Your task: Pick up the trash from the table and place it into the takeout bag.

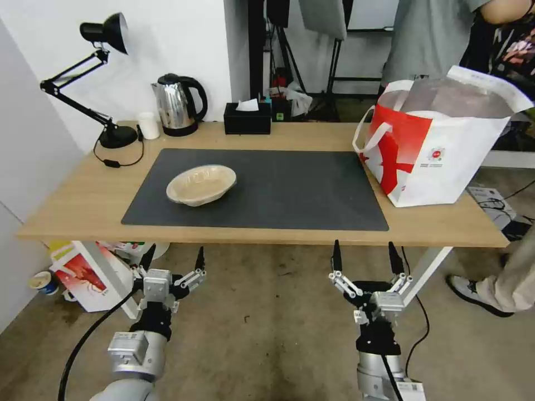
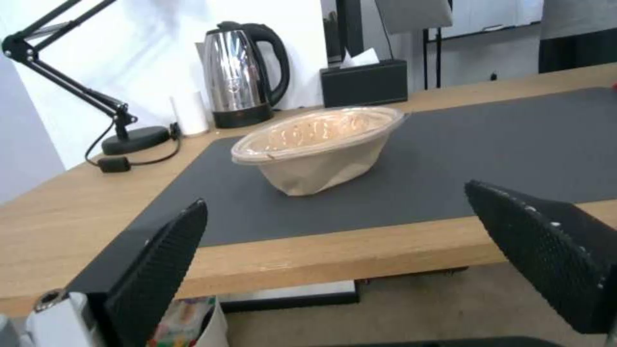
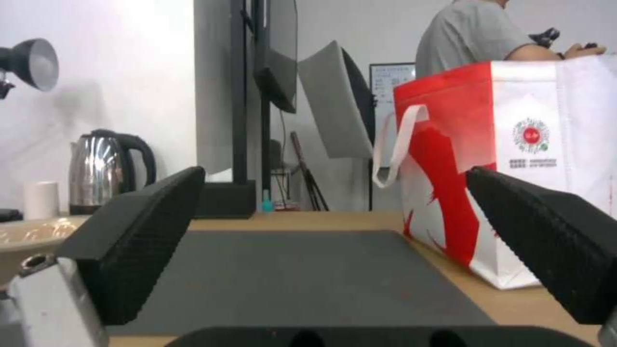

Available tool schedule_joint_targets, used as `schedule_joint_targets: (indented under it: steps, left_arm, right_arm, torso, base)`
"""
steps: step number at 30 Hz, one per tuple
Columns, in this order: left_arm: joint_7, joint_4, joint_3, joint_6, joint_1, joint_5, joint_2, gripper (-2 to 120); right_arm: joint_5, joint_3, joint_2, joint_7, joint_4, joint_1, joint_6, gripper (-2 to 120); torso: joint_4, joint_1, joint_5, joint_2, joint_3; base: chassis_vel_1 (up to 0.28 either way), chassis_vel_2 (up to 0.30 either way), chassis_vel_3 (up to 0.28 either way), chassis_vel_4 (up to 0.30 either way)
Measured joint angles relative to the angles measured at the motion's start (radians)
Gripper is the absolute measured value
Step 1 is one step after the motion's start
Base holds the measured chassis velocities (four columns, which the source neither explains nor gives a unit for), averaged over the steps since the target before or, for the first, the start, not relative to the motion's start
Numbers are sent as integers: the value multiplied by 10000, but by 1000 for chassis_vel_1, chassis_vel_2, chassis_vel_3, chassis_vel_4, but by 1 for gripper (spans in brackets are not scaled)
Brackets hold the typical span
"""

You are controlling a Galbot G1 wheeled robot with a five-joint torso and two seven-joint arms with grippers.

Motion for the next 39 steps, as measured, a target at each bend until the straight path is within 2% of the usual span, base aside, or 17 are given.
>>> schedule_joint_targets:
  steps: [13, 39]
  left_arm:
    - [0, 0, 0, 0, 0, 0, 0, 100]
    - [0, 0, 0, 0, 0, 0, 0, 100]
  right_arm:
    - [-267, -140, 149, 85, -250, -232, 386, 100]
    - [-278, -142, 151, 36, -125, -140, 347, 100]
  torso:
    - [0, 0, -1, 0, 0]
    - [0, 0, 0, 0, 0]
  base:
    - [0, 0, 0, 0]
    - [0, 0, 0, 0]
